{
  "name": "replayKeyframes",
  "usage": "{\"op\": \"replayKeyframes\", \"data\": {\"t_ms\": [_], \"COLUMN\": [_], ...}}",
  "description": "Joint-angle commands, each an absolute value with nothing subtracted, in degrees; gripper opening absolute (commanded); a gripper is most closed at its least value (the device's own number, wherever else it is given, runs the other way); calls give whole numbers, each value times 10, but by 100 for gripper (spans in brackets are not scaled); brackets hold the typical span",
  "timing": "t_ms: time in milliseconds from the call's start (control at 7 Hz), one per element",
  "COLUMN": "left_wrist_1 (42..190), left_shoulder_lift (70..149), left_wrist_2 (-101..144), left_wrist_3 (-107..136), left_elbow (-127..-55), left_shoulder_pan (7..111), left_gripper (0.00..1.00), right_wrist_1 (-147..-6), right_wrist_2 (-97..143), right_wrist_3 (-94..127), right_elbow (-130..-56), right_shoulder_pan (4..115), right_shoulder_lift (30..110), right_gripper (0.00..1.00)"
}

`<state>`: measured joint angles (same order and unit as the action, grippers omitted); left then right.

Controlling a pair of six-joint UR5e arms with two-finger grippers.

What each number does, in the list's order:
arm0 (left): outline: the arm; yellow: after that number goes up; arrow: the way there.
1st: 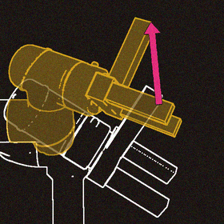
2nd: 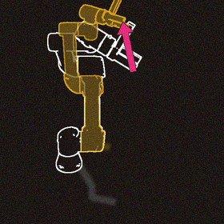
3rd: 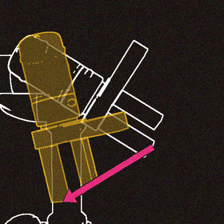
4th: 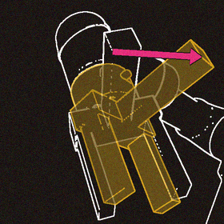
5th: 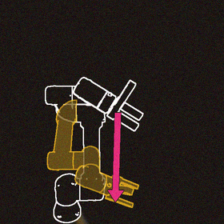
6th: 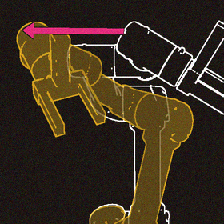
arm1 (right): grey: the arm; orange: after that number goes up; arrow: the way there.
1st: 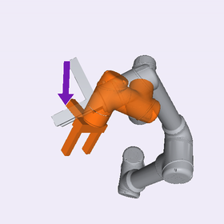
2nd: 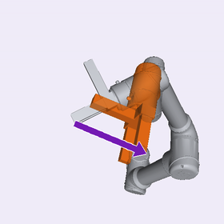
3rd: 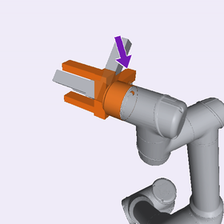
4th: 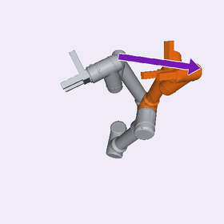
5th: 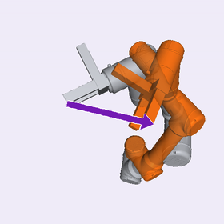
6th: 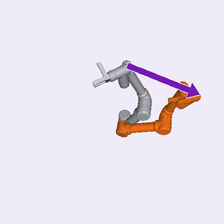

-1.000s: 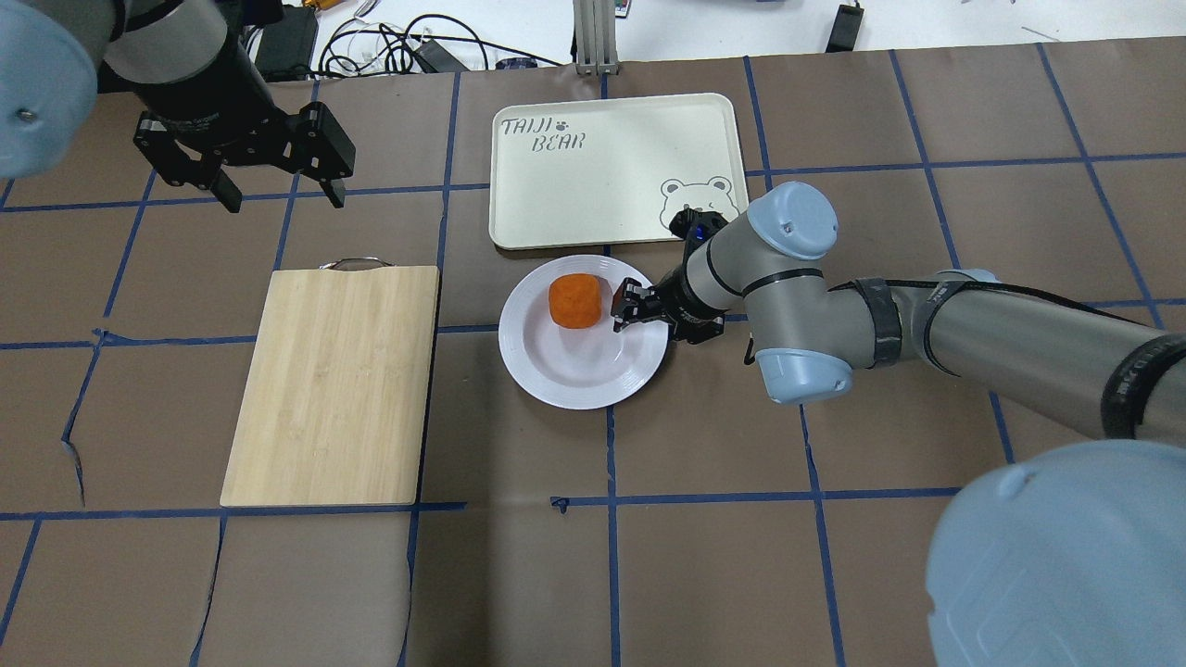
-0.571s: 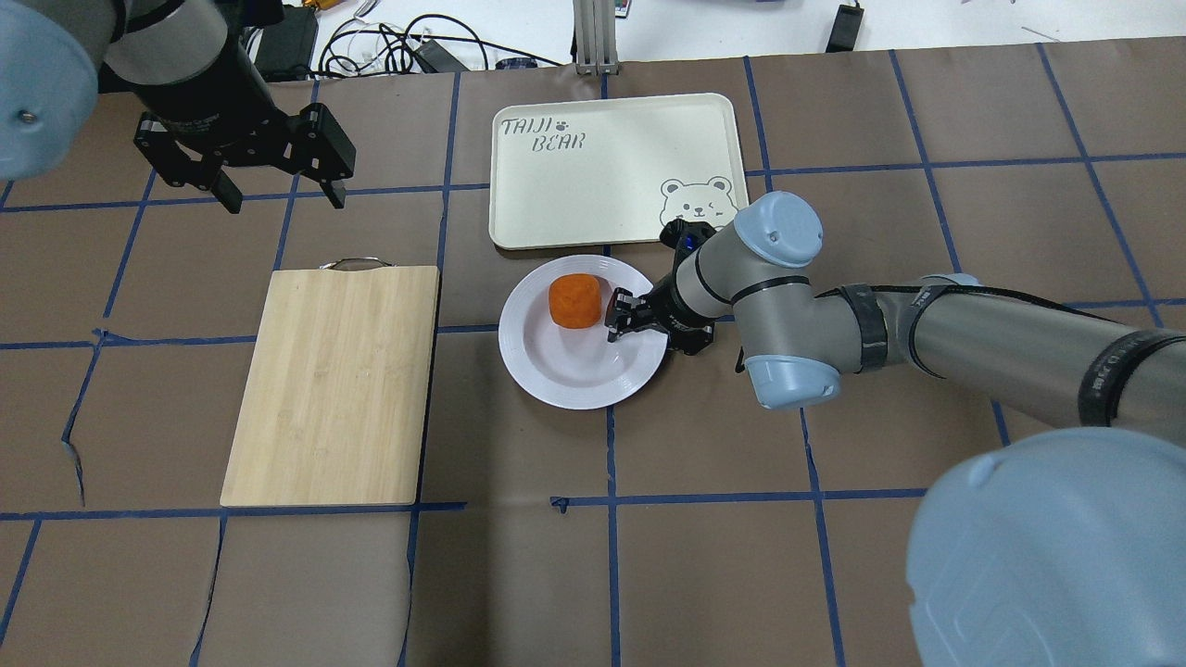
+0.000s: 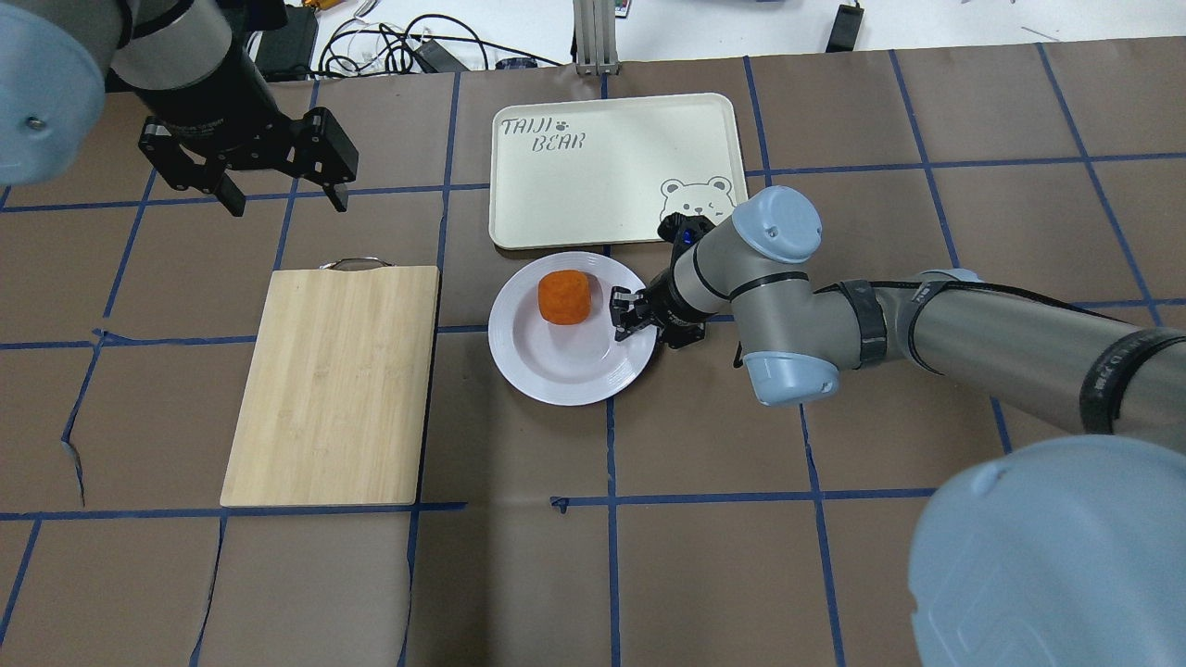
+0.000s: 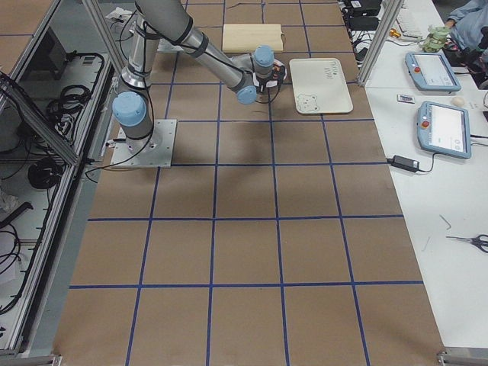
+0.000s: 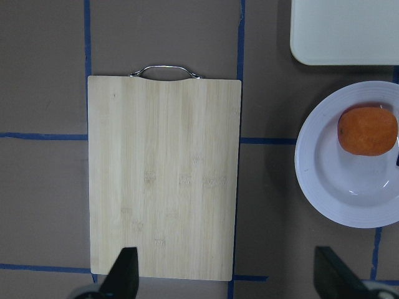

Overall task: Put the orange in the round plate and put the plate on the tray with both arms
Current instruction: 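Slide the plate with the right gripper onto the bear tray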

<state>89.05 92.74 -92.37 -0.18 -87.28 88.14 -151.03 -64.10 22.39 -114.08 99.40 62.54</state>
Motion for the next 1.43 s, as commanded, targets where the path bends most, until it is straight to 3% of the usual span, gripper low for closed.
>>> {"op": "replayKeyframes", "data": {"t_ms": [0,857,1000,1286], "left_wrist_1": [868,853,854,854], "left_shoulder_lift": [929,926,925,925], "left_wrist_2": [-924,-924,-924,-924], "left_wrist_3": [-2,3,3,4], "left_elbow": [-880,-892,-892,-893], "left_shoulder_pan": [882,882,882,882], "left_gripper": [100,100,100,100], "right_wrist_1": [-1509,-1411,-1411,-1411], "right_wrist_2": [-641,-559,-568,-576], "right_wrist_3": [225,247,245,243], "right_elbow": [-1136,-1044,-991,-840], "right_shoulder_pan": [992,914,914,914], "right_shoulder_lift": [628,647,628,507], "right_gripper": [14,7,8,8]}}
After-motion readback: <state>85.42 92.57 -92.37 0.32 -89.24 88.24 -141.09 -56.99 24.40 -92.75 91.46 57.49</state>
